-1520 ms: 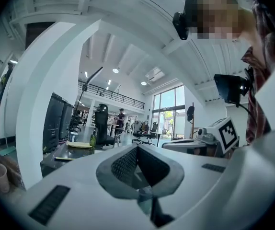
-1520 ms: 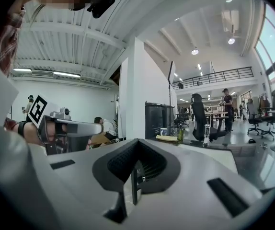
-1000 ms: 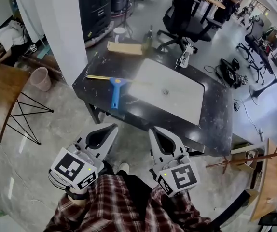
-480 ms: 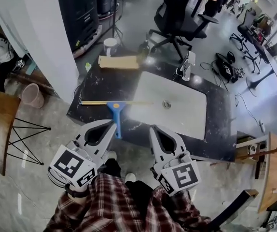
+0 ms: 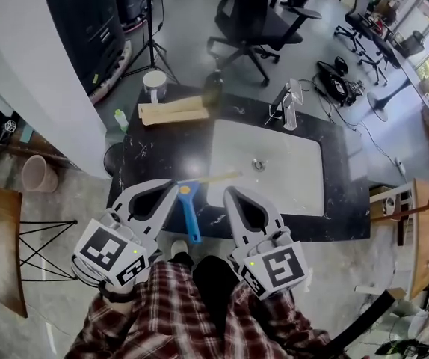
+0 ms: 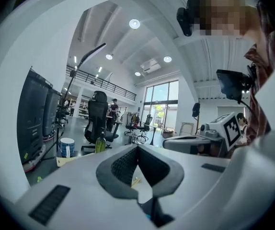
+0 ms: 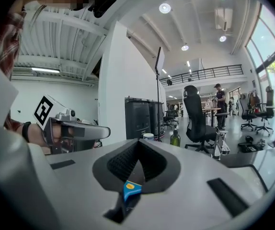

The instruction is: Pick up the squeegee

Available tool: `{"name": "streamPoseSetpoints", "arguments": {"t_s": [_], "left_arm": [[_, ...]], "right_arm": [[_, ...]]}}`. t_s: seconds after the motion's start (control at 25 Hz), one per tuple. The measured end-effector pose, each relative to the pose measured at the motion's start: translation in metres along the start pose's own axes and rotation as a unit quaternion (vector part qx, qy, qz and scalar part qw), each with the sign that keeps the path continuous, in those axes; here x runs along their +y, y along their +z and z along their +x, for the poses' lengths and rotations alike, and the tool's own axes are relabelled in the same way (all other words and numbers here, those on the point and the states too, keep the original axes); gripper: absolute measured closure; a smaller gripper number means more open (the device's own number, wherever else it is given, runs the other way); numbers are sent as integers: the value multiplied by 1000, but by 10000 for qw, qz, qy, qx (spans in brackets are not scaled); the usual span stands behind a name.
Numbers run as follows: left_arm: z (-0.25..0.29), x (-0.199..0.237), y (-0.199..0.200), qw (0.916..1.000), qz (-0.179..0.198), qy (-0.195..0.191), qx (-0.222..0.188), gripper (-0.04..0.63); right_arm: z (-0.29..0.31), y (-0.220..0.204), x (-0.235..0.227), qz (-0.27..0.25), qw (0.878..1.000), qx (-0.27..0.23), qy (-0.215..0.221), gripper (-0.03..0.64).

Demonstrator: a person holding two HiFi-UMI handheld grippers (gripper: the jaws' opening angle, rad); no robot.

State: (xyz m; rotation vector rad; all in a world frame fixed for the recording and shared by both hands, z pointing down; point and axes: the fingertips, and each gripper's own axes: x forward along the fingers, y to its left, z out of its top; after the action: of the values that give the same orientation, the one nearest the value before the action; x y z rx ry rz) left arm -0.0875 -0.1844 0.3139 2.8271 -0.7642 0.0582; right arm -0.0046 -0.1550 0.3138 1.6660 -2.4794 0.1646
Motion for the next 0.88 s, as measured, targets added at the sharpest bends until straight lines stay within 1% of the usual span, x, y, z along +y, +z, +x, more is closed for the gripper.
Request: {"name": "streamPoseSetpoints", "arguments": {"t_s": [0.24,0.48,0.68,0.88], "left_arm": [[18,13,-15,9995,-244,-8,184,589],[26,12,-21,9987,-431,224,182,589],[24,10,-14,9974,-561,450,-84,589],[20,8,-4,9960,-560,630,-308,588]], "right_arm": [[11,-6,-12,-68,9999,137,-53,604],[9,-9,-28,-51,9997,193,142,604],[11,-9,-35,-2,9990,162,409,604],[15,-6,-33,-41,9976,104,682,604]]}}
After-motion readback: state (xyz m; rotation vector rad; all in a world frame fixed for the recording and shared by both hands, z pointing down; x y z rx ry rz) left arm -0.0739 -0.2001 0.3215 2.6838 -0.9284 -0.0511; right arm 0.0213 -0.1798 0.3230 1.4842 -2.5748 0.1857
